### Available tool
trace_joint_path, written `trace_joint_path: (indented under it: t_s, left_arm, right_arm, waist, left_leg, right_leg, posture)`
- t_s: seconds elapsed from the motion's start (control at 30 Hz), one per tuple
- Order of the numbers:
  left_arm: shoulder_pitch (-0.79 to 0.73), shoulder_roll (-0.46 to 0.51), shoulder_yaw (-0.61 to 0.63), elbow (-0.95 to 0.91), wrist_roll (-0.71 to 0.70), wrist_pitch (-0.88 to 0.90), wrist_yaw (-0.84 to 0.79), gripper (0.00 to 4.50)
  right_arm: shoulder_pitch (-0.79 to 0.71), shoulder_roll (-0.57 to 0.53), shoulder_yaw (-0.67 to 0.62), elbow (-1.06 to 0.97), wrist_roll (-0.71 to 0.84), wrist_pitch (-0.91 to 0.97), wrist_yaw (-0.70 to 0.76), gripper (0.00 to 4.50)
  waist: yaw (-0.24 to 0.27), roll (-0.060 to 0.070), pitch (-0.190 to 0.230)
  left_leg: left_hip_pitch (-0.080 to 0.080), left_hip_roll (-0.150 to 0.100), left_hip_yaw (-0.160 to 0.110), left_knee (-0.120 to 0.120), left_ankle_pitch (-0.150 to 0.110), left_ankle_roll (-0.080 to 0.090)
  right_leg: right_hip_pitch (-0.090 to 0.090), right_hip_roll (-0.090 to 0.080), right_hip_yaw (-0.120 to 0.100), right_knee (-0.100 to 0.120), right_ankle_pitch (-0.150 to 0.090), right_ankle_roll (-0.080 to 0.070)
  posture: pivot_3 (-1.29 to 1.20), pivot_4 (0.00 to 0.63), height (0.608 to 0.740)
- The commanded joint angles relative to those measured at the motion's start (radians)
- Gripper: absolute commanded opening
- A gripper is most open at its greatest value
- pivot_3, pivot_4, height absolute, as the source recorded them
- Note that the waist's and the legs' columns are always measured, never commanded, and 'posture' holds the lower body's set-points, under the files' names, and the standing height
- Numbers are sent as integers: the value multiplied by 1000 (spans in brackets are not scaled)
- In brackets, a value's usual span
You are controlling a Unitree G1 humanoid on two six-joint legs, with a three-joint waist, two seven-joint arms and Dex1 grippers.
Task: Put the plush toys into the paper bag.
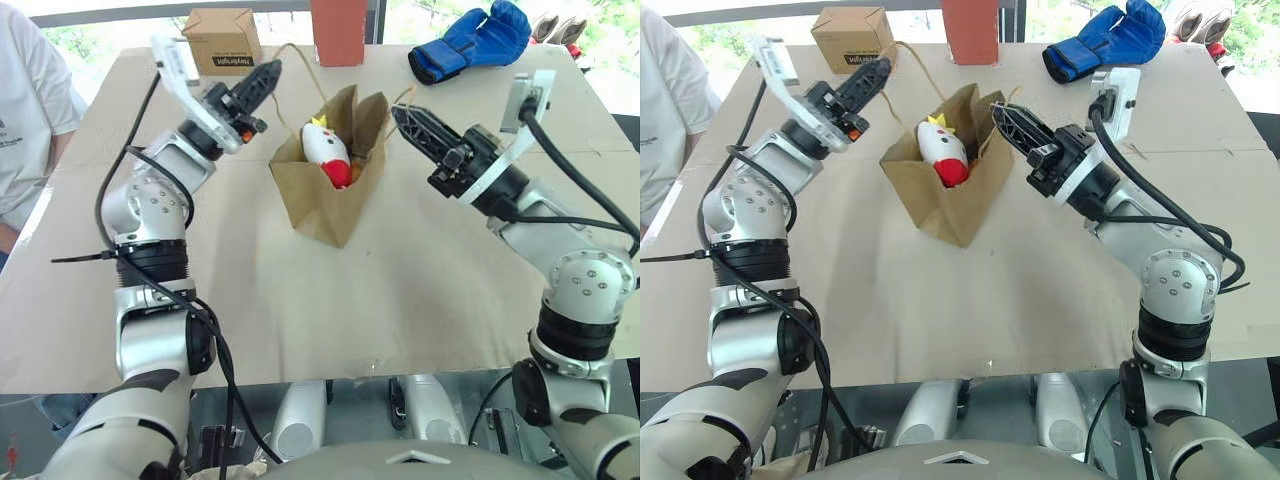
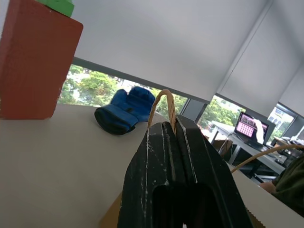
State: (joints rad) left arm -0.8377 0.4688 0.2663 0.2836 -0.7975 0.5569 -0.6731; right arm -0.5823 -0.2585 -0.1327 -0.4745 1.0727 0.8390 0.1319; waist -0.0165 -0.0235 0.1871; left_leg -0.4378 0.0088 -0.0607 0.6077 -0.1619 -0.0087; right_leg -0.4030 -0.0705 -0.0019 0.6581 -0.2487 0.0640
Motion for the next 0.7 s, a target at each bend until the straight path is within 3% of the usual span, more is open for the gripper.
trace_joint_path:
  t_s: [0.03, 0.13, 0.23, 0.3, 0.33, 0.37, 0.43, 0.47, 0.5, 0.6, 0.7]
  left_arm:
    - [-29, 3, 13, -46, -7, 5, -21, 0]
    - [14, 26, -26, -39, 64, -53, -91, 0]
    - [70, 48, 0, -99, 22, -14, -143, 982]
    - [93, 69, 29, -116, 4, 11, -146, 1913]
    - [99, 77, 38, -120, 3, 17, -146, 1913]
    - [109, 97, 59, -123, -6, 29, -147, 2707]
    - [133, 140, 102, -132, -34, 68, -156, 3446]
    - [156, 168, 122, -148, -59, 100, -171, 4051]
    - [189, 197, 134, -169, -79, 132, -196, 4453]
    - [315, 239, 125, -226, -65, 159, -229, 4453]
    - [342, 196, 111, -281, -53, 143, -172, 4453]
  right_arm:
    - [-15, -6, -17, -41, 9, -31, -3, 43]
    - [29, -71, 40, -37, -88, -38, 64, 43]
    - [67, -112, 24, -73, -63, -44, 114, 839]
    - [79, -141, -9, -96, -36, -42, 122, 1806]
    - [82, -152, -18, -101, -29, -41, 122, 1806]
    - [99, -184, -42, -118, 3, -28, 136, 2613]
    - [147, -259, -94, -153, 83, 7, 178, 3375]
    - [179, -301, -119, -167, 118, 21, 201, 3934]
    - [209, -339, -132, -173, 135, 32, 221, 3943]
    - [260, -398, -41, -142, -53, -14, 237, 3943]
    - [227, -321, 27, -97, -94, -34, 209, 3943]
  waist:
    - [0, 0, 0]
    - [0, 0, 0]
    - [0, 0, 0]
    - [-1, 0, 0]
    - [0, 0, 0]
    - [0, 0, 0]
    - [1, 0, 0]
    - [1, 0, 0]
    - [0, 0, 0]
    - [-2, 0, 0]
    - [3, 0, 0]
  left_leg:
    - [0, 0, 0, 0, 0, 0]
    - [0, 0, 0, 0, 0, 0]
    - [0, 0, 0, 0, 0, 0]
    - [0, 0, 0, -1, 0, 0]
    - [0, 0, 0, 0, 0, 0]
    - [0, 1, 0, 0, 0, 0]
    - [0, 1, 0, 0, 0, 0]
    - [0, 1, 0, 0, 0, 0]
    - [-1, 1, 0, 0, 0, 0]
    - [1, 1, 2, -1, -1, 1]
    - [2, 2, 2, -1, -1, 1]
  right_leg:
    - [0, 0, 0, 0, 0, 0]
    - [0, 0, 0, 0, 0, 0]
    - [0, 0, 0, -1, 0, 0]
    - [0, 0, 0, -1, 0, 0]
    - [0, 0, 0, 0, 0, 0]
    - [-1, 0, 0, 0, 0, 0]
    - [-1, 0, 0, 0, 0, 0]
    - [0, 0, 0, -1, 0, 0]
    - [0, 0, 0, -2, 0, 0]
    - [0, -1, 1, -2, 0, -1]
    - [0, 0, 1, -2, -2, -4]
  posture:
    - [0, 150, 714]
    - [0, 150, 714]
    - [0, 150, 714]
    - [0, 150, 714]
    - [0, 150, 714]
    - [0, 150, 714]
    - [0, 150, 714]
    - [0, 150, 714]
    - [0, 150, 714]
    - [0, 150, 714]
    - [0, 150, 714]
